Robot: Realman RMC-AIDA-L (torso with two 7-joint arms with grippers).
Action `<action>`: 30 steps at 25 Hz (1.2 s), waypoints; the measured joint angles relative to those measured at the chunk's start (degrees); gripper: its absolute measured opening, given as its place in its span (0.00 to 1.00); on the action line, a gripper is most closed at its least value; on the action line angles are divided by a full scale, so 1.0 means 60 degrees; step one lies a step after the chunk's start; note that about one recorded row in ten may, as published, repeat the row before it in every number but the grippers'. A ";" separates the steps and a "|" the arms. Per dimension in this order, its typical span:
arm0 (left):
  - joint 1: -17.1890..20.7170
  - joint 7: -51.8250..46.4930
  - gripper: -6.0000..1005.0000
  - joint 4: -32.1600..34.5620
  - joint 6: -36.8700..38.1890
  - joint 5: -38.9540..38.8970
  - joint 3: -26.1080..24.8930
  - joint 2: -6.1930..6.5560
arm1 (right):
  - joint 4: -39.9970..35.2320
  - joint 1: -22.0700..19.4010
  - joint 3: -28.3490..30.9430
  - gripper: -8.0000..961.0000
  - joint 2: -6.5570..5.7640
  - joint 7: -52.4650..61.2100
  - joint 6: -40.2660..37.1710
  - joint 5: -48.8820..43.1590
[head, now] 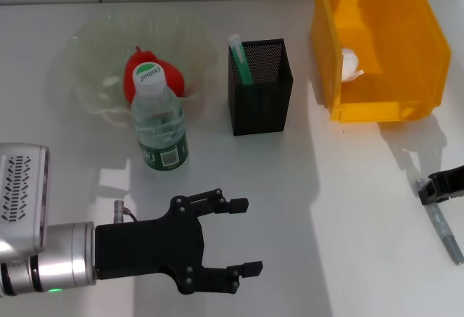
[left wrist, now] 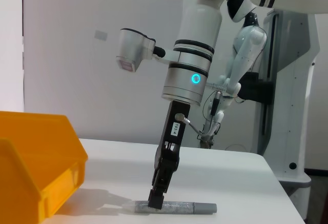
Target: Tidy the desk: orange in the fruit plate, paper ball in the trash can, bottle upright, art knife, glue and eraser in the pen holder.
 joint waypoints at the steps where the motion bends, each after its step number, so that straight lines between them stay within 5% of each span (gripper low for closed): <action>1: 0.0001 0.0000 0.84 0.0000 0.0000 0.0000 -0.0002 0.0000 | 0.0020 0.0007 -0.0004 0.26 -0.0001 -0.0009 -0.0003 0.0000; 8: 0.0016 0.0000 0.84 0.0000 0.0000 0.0000 -0.0009 0.0000 | 0.0174 0.0075 0.0048 0.14 -0.0001 -0.0163 -0.0033 0.0003; 20: 0.0026 0.0000 0.84 0.0031 0.0030 0.0000 -0.0019 0.0000 | -0.0761 0.0067 0.0778 0.14 -0.0012 -0.0686 -0.0442 0.0253; 27: 0.0017 0.0000 0.84 0.0051 0.0053 -0.0001 -0.0038 0.0000 | -0.3041 0.0031 0.2656 0.14 -0.0014 -0.2413 -0.0920 0.3284; 30: -0.0026 0.0000 0.84 0.0075 0.0054 -0.0001 -0.0040 -0.0001 | -0.3378 -0.0022 0.3299 0.14 0.0004 -0.3798 0.0011 0.5015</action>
